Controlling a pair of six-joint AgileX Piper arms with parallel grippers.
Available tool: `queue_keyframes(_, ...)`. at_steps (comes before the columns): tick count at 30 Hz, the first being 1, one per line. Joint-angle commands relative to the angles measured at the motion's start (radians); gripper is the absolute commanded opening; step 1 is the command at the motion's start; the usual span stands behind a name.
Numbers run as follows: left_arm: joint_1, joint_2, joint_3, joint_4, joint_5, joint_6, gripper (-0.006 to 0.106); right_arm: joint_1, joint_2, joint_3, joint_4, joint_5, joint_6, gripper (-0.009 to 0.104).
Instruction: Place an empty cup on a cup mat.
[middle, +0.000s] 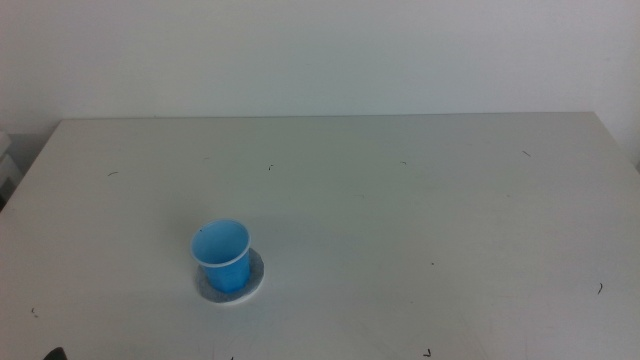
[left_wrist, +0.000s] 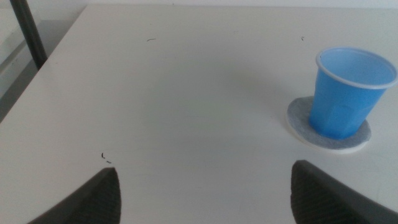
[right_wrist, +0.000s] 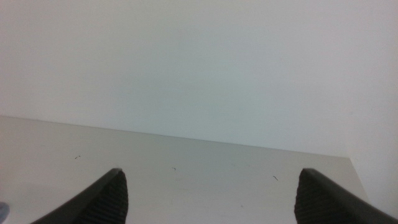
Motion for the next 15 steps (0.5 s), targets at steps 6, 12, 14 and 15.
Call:
queue_keyframes(6, 0.001, -0.013, -0.006, 0.0, -0.068, -0.011, 0.105, -0.007, -0.062, 0.169, -0.06, -0.144, -0.02, 0.083)
queue_keyframes(12, 0.001, -0.013, -0.006, 0.0, -0.068, -0.011, 0.105, -0.008, -0.179, 0.254, -0.062, -0.137, -0.02, 0.083)
queue_keyframes(14, 0.001, -0.012, -0.006, 0.0, -0.068, -0.011, 0.105, -0.01, -0.193, 0.276, -0.059, -0.144, -0.02, 0.083)
queue_keyframes(15, 0.001, -0.013, -0.006, 0.0, -0.068, -0.011, 0.105, -0.01, -0.191, 0.287, -0.054, -0.142, -0.02, 0.083)
